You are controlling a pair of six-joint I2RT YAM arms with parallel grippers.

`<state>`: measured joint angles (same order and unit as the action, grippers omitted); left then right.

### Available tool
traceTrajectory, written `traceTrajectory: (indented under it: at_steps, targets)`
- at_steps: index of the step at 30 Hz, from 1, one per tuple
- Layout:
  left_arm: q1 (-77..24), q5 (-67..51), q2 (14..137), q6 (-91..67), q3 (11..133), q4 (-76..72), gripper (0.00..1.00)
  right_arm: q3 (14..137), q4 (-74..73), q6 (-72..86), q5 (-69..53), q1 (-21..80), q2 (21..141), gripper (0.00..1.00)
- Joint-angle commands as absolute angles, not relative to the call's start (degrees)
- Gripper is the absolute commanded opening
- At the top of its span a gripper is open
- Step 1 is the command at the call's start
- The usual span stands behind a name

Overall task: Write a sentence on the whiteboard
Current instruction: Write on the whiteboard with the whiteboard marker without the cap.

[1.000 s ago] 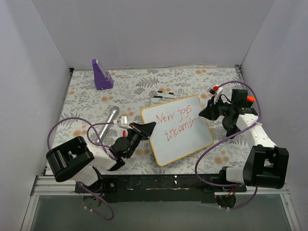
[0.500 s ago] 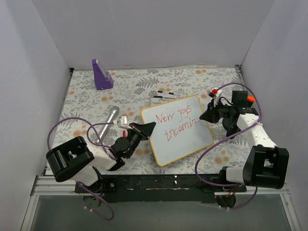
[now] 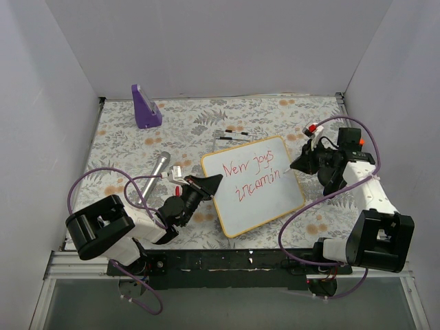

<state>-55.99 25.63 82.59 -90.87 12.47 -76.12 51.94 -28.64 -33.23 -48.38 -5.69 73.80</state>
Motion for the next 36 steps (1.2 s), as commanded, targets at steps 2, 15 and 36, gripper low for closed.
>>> traceTrajectory:
  at_steps: [2,15,36]
  targets:
    - [-56.25,23.38,81.56,-86.31,12.13,-91.32,0.00,53.97,-26.21,-31.91,-50.46,-6.85,71.37,0.01]
    - [-56.25,22.85,82.00,-86.13,12.39,-91.85,0.00,51.42,-18.11,-26.63,-50.27,-7.29,73.83,0.01]
    - [-56.25,23.11,81.30,-86.05,12.22,-91.67,0.00,50.19,-17.93,-26.37,-49.75,-6.07,76.02,0.01]
